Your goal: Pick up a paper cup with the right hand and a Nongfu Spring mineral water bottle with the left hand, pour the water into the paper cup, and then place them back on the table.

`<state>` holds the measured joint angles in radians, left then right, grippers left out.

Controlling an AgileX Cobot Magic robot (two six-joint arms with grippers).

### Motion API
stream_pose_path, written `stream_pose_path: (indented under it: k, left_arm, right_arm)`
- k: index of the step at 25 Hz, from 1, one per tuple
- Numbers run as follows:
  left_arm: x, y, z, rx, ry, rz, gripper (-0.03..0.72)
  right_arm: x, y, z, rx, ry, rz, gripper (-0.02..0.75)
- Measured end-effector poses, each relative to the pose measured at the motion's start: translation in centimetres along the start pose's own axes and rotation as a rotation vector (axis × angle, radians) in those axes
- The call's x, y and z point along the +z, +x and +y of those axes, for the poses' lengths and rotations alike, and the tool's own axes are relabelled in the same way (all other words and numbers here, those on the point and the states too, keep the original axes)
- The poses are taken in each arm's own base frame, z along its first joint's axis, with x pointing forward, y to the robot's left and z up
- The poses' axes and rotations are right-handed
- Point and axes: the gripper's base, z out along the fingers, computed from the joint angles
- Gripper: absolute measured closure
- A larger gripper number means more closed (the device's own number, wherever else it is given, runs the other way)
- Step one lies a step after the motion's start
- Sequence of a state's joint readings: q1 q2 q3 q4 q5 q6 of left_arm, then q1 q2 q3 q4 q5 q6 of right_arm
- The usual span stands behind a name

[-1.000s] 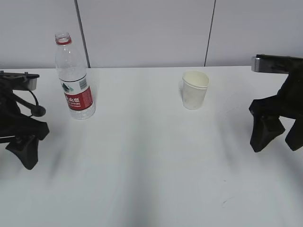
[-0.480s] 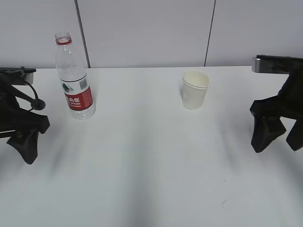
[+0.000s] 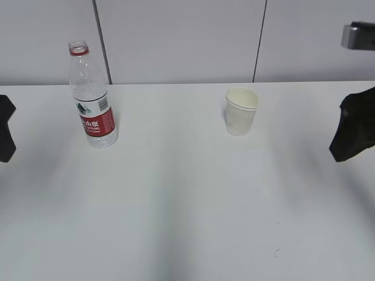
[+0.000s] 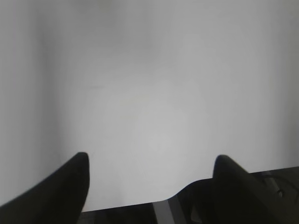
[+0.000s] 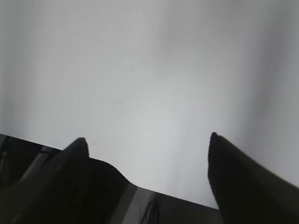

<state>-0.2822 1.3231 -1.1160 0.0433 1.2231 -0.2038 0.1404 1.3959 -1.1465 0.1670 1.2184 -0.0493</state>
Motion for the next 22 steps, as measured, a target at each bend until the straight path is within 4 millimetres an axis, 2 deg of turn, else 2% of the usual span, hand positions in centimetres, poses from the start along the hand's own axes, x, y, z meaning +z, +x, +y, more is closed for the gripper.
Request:
stream_pose_path:
  k: [5,9,12,17,22]
  left_arm:
    - [-3.5,2.0,0.5,-0.005,0.022,-0.117,0.188]
    - [-5.5,4.4,1.1,-0.009,0.037,-0.197,0.188]
    - [-5.9,6.7,1.5,-0.01,0.042,-0.228,0.188]
    - [-5.9,11.3,2.4,-0.012,0.052,-0.285,0.189]
    - [-6.1,15.4,3.2,-0.007,0.074,-0.418,0.189]
  right_arm:
    - [-4.7,2.7,0.7,-0.086,0.003,-0.168,0.15]
    - [-7.1,5.7,1.1,-0.107,0.006,-0.262,0.15]
    - [-8.0,8.5,1.3,-0.114,-0.003,-0.312,0.15]
    - [-8.1,13.5,1.3,-0.134,-0.007,-0.379,0.15]
    - [-7.8,18.2,1.2,-0.153,-0.004,-0.48,0.15]
